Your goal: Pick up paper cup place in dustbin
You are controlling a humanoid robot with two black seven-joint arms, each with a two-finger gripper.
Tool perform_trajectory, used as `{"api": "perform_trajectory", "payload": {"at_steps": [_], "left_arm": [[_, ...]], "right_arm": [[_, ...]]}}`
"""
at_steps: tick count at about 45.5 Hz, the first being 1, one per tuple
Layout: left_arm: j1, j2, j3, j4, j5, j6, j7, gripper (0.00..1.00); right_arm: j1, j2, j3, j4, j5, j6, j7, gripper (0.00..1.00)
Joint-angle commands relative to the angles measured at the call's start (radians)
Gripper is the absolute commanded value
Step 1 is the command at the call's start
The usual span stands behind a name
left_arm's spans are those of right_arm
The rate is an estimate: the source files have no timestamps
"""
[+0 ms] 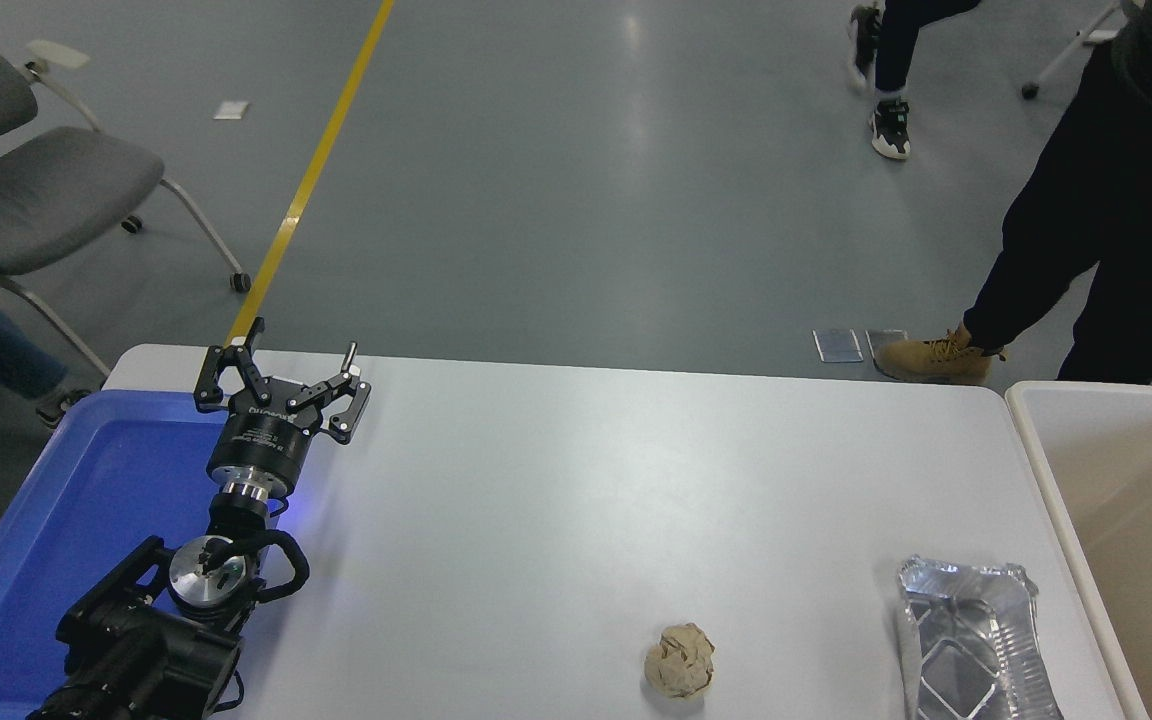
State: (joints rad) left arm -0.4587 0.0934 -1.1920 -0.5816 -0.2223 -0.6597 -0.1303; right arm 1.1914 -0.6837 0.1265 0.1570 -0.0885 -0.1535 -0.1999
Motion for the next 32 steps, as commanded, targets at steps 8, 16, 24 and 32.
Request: {"api": "perform_trajectory", "payload": {"at_steps": [8, 16, 24, 32], "left_arm": [[0.0, 0.0, 0.0, 0.0, 0.0, 0.0, 0.0, 0.99], [0.0, 0.0, 0.0, 0.0, 0.0, 0.002, 0.0, 0.99], [0.0, 0.0, 0.0, 0.0, 0.0, 0.002, 0.0, 0.99], [0.0, 0.0, 0.0, 0.0, 0.0, 0.0, 0.0, 0.99]], "right_arm": [[-0.372, 0.111, 0.38, -0.102, 0.243, -0.001, 0.0, 0.0], [-0.424, 0.159, 0.458, -0.102, 0.313, -0.001, 0.0, 0.0], [-0.461, 0.182, 0.535, -0.102, 0.32, 0.003, 0.005, 0.0], [-0.496, 0.21, 0.555, -0.102, 0.32, 0.006, 0.01, 0.0]]}}
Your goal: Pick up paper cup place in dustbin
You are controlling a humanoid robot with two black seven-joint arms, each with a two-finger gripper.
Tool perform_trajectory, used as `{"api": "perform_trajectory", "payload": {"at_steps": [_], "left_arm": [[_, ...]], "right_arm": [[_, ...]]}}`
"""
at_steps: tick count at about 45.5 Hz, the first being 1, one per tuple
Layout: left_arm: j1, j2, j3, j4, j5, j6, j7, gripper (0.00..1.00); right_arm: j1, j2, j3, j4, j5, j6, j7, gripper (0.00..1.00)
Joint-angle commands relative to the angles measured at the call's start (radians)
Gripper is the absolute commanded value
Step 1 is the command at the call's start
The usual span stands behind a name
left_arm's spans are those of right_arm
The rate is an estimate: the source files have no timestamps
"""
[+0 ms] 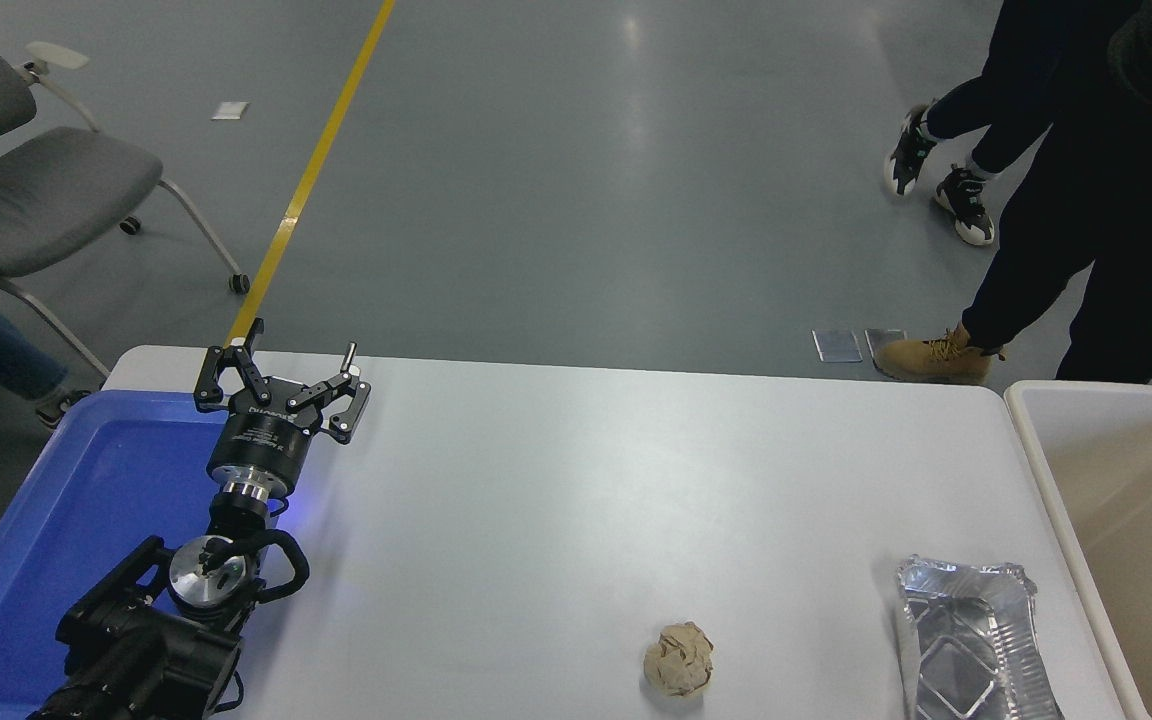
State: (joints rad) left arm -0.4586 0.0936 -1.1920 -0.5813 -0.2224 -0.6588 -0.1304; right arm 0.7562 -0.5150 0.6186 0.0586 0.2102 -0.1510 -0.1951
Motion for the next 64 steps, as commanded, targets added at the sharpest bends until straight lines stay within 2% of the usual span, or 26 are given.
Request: {"api": "perform_trajectory", "payload": {"at_steps": [1, 22, 24, 26, 27, 28, 55, 64], "left_arm": [[0.0, 0.0, 0.0, 0.0, 0.0, -0.001, 0.0, 0.99], [0.0, 0.0, -0.001, 0.0, 0.0, 0.001, 0.0, 0.99], [0.0, 0.0, 0.0, 0.0, 0.0, -0.001, 0.0, 0.99], [0.0, 0.0, 0.0, 0.0, 0.0, 0.001, 0.0, 0.99], [0.0, 0.0, 0.0, 0.0, 0.0, 0.001, 0.0, 0.99], [0.0, 0.0, 0.0, 0.0, 0.0, -0.001, 0.0, 0.99], [0.0, 0.0, 0.0, 0.0, 0.0, -0.001, 0.0, 0.99], [0.0, 0.0, 0.0, 0.0, 0.0, -0.001, 0.0, 0.99]], "right_arm": [[-0.064, 0.042, 0.063, -0.003, 0.021, 0.004, 0.005, 0.0], [-0.123, 0.075, 0.064, -0.005, 0.021, -0.001, 0.006, 0.0], [-0.123, 0.075, 0.064, -0.005, 0.021, -0.002, 0.006, 0.23], [-0.126, 0.075, 0.064, -0.006, 0.023, -0.005, 0.006, 0.72], [-0.127, 0.075, 0.064, -0.006, 0.023, -0.006, 0.006, 0.91], [-0.13, 0.075, 0.064, -0.006, 0.023, -0.001, 0.006, 1.0], [-0.121, 0.036, 0.037, 0.017, -0.018, 0.047, 0.008, 1.0], [0.026, 0.026, -0.121, 0.049, -0.068, 0.07, 0.006, 1.0]]}}
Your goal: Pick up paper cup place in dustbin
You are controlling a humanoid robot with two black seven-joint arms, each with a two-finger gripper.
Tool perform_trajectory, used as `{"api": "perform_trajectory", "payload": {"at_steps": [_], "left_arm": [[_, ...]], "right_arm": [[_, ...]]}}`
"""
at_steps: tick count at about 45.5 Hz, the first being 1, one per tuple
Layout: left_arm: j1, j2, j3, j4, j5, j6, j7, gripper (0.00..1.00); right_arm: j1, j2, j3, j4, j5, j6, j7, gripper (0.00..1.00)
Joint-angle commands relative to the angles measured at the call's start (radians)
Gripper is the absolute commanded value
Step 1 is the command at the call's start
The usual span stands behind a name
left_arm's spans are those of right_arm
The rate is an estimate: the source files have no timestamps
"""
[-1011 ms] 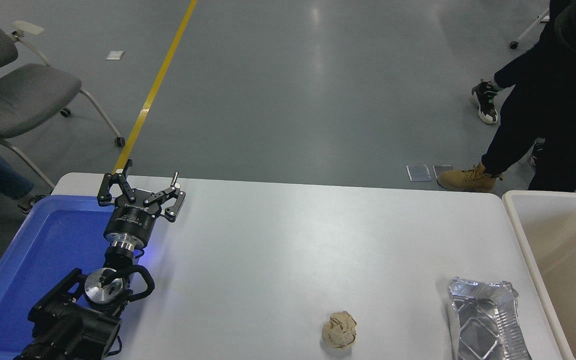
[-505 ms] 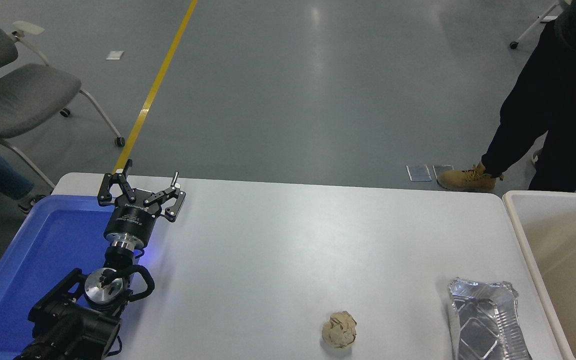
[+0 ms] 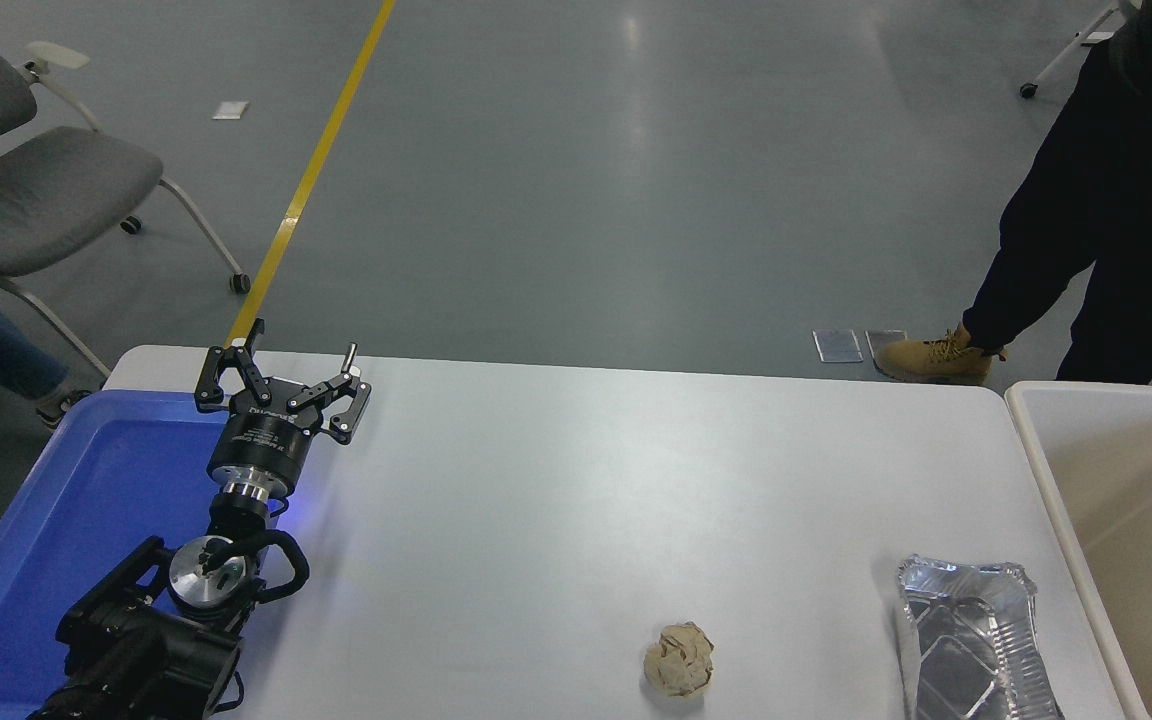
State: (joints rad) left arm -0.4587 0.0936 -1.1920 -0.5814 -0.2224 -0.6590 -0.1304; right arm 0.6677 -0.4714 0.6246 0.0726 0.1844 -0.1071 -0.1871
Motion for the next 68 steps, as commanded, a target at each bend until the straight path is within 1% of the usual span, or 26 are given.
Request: {"api": "perform_trajectory", "payload": {"at_steps": [1, 5, 12, 16, 17, 23, 28, 32, 46, 50, 54, 61, 68], "left_arm": [[0.0, 0.0, 0.0, 0.0, 0.0, 0.001, 0.0, 0.99], [0.0, 0.0, 0.0, 0.0, 0.0, -0.001, 0.0, 0.99], [0.0, 0.0, 0.0, 0.0, 0.0, -0.001, 0.0, 0.99], [0.0, 0.0, 0.0, 0.0, 0.0, -0.001, 0.0, 0.99], [0.0, 0.0, 0.0, 0.0, 0.0, 0.001, 0.0, 0.99], [0.0, 0.0, 0.0, 0.0, 0.0, 0.001, 0.0, 0.99], [0.0, 0.0, 0.0, 0.0, 0.0, -0.001, 0.0, 0.99], [0.0, 0.0, 0.0, 0.0, 0.0, -0.001, 0.0, 0.99], [0.0, 0.0, 0.0, 0.0, 0.0, -0.001, 0.0, 0.99], [0.0, 0.0, 0.0, 0.0, 0.0, -0.001, 0.0, 0.99], [0.0, 0.0, 0.0, 0.0, 0.0, -0.001, 0.0, 0.99], [0.0, 0.0, 0.0, 0.0, 0.0, -0.001, 0.0, 0.99], [0.0, 0.0, 0.0, 0.0, 0.0, 0.001, 0.0, 0.99]], "right_arm": [[0.128, -0.019, -0.15, 0.044, -0.042, 0.026, -0.002, 1.0], [0.176, -0.047, -0.239, 0.119, -0.046, 0.024, 0.0, 1.0], [0.263, -0.157, -0.38, 0.335, -0.063, 0.018, 0.0, 1.0], [0.322, -0.217, -0.45, 0.449, -0.123, 0.015, 0.0, 1.0], [0.357, -0.242, -0.475, 0.502, -0.164, 0.015, 0.0, 1.0], [0.455, -0.297, -0.568, 0.639, -0.282, 0.017, 0.0, 1.0], [0.568, -0.329, -0.689, 0.758, -0.347, 0.02, 0.0, 1.0], [0.664, -0.346, -0.802, 0.851, -0.37, 0.02, 0.0, 1.0], [1.032, -0.335, -1.198, 1.127, -0.384, 0.027, 0.001, 1.0], [1.116, -0.326, -1.272, 1.2, -0.414, 0.047, 0.001, 1.0], [1.188, -0.314, -1.332, 1.253, -0.468, 0.107, 0.001, 1.0], [1.293, -0.244, -1.413, 1.331, -0.494, 0.185, 0.001, 1.0], [1.395, -0.127, -1.502, 1.389, -0.491, 0.222, 0.001, 1.0]]}}
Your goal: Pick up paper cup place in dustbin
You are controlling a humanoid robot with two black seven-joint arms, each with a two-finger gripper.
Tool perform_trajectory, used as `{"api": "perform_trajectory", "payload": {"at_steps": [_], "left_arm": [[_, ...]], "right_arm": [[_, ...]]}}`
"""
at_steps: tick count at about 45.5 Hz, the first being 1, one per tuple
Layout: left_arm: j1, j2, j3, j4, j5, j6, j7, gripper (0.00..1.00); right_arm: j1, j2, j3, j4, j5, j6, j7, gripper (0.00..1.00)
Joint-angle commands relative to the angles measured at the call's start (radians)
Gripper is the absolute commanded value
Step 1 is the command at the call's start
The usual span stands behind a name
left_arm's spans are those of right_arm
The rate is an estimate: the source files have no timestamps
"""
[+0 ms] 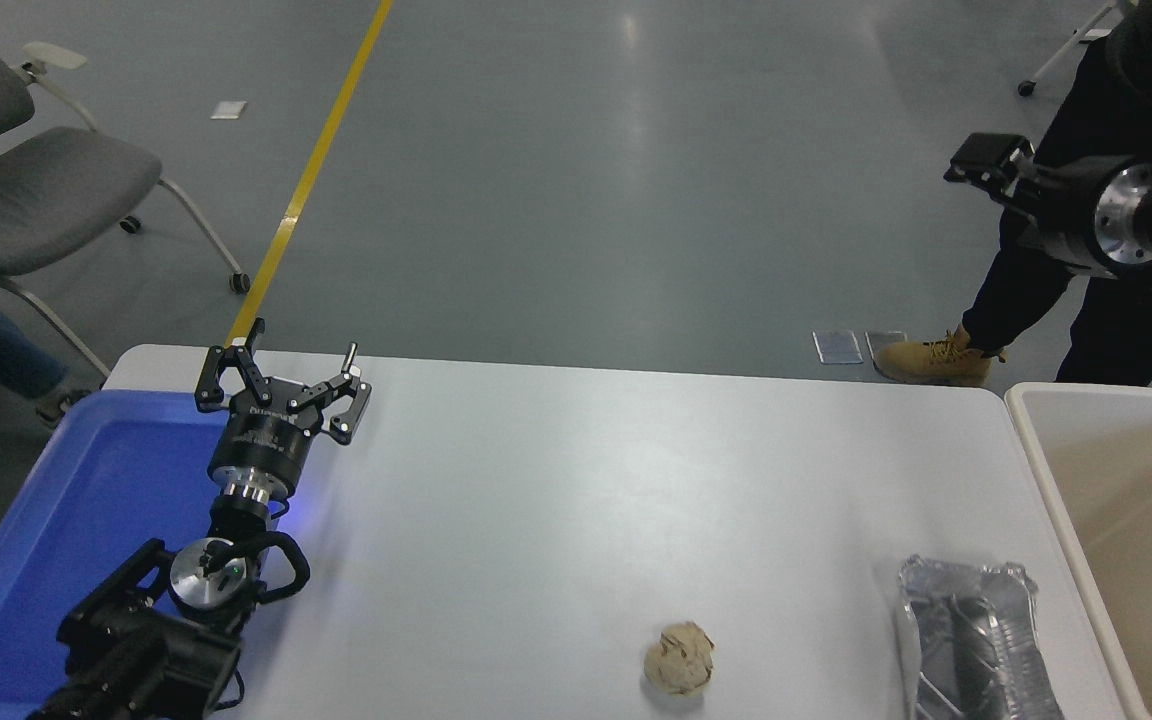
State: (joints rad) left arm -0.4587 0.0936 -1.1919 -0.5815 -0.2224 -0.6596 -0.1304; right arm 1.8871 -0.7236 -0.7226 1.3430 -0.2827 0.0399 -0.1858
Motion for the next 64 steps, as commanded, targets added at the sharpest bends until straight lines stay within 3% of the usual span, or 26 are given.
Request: {"api": "perform_trajectory", "payload": {"at_steps": [1, 16, 30, 47, 64], "left_arm": [[0.0, 0.0, 0.0, 0.0, 0.0, 0.0, 0.0, 0.99], [0.0, 0.0, 0.0, 0.0, 0.0, 0.0, 0.0, 0.99], [0.0, 0.0, 0.0, 0.0, 0.0, 0.0, 0.0, 0.99], [0.0, 0.0, -0.002, 0.0, 0.0, 0.002, 0.0, 0.99], [0.0, 0.0, -0.002, 0.0, 0.0, 0.002, 0.0, 0.99]], "right_arm": [[0.193, 0.142, -0.167, 0.126, -0.024, 0.087, 0.0, 1.0], [0.352, 0.371, -0.231, 0.17, 0.003, 0.397, 0.003, 1.0], [0.375, 0.556, -0.233, 0.177, 0.224, 0.58, 0.011, 1.0], [0.409, 0.553, -0.363, 0.168, 0.306, 0.67, 0.009, 1.0], [0.452, 0.526, -0.412, 0.174, 0.31, 0.718, 0.009, 1.0]]}}
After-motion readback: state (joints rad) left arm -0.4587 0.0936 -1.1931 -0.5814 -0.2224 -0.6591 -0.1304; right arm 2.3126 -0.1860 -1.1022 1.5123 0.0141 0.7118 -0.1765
